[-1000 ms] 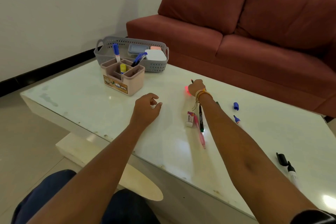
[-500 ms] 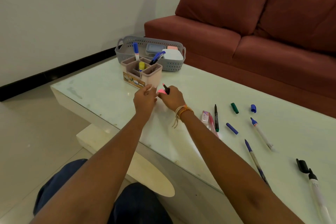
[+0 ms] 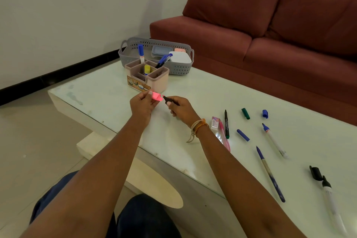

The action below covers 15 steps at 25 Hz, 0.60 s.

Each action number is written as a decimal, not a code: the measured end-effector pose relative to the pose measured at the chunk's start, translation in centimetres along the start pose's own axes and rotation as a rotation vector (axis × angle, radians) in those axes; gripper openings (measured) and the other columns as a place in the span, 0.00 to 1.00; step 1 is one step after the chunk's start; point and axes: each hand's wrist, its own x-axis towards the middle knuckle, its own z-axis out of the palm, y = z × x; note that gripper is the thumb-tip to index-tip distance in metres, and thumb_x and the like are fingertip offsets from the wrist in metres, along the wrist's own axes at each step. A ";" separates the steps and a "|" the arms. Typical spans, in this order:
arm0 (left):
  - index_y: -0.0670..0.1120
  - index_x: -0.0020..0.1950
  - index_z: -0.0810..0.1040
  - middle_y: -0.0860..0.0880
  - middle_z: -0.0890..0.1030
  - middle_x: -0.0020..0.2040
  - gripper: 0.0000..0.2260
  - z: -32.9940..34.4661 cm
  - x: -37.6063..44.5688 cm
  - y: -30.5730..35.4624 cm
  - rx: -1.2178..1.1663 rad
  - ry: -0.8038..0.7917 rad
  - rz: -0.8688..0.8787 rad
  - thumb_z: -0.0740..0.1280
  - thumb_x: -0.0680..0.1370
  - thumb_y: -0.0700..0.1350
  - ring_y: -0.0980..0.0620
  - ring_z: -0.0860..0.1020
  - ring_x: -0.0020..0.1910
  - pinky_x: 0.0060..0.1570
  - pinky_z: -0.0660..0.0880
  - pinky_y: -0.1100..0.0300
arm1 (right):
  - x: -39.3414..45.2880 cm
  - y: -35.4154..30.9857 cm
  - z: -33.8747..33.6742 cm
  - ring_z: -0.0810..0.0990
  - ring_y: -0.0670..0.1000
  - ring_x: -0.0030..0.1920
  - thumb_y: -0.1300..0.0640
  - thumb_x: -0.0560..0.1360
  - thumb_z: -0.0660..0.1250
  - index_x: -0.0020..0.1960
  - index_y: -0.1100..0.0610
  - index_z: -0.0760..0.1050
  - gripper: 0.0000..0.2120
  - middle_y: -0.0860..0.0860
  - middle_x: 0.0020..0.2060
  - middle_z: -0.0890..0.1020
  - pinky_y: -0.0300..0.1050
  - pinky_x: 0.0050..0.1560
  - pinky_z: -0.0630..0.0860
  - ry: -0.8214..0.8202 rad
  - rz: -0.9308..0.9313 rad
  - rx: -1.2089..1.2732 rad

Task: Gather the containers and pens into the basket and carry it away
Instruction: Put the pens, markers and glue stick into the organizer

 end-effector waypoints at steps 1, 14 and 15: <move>0.31 0.66 0.71 0.33 0.75 0.63 0.15 0.0 0.1 0.0 0.014 0.000 0.006 0.61 0.80 0.35 0.35 0.76 0.61 0.58 0.76 0.48 | -0.3 0.1 -0.1 0.73 0.45 0.33 0.63 0.79 0.61 0.63 0.64 0.75 0.14 0.52 0.39 0.77 0.33 0.32 0.72 0.006 -0.033 0.011; 0.36 0.66 0.73 0.40 0.77 0.64 0.15 -0.8 0.4 -0.4 0.104 -0.210 0.074 0.62 0.80 0.36 0.43 0.77 0.63 0.56 0.79 0.56 | 0.1 0.1 0.9 0.82 0.46 0.27 0.66 0.70 0.74 0.56 0.67 0.79 0.15 0.64 0.45 0.84 0.37 0.33 0.80 0.126 0.006 0.268; 0.36 0.66 0.73 0.40 0.77 0.64 0.15 -0.9 0.4 -0.4 0.106 -0.213 0.081 0.62 0.80 0.36 0.43 0.77 0.63 0.55 0.79 0.57 | 0.2 0.0 0.8 0.82 0.46 0.27 0.66 0.70 0.74 0.56 0.68 0.79 0.15 0.63 0.44 0.83 0.37 0.34 0.81 0.114 0.019 0.299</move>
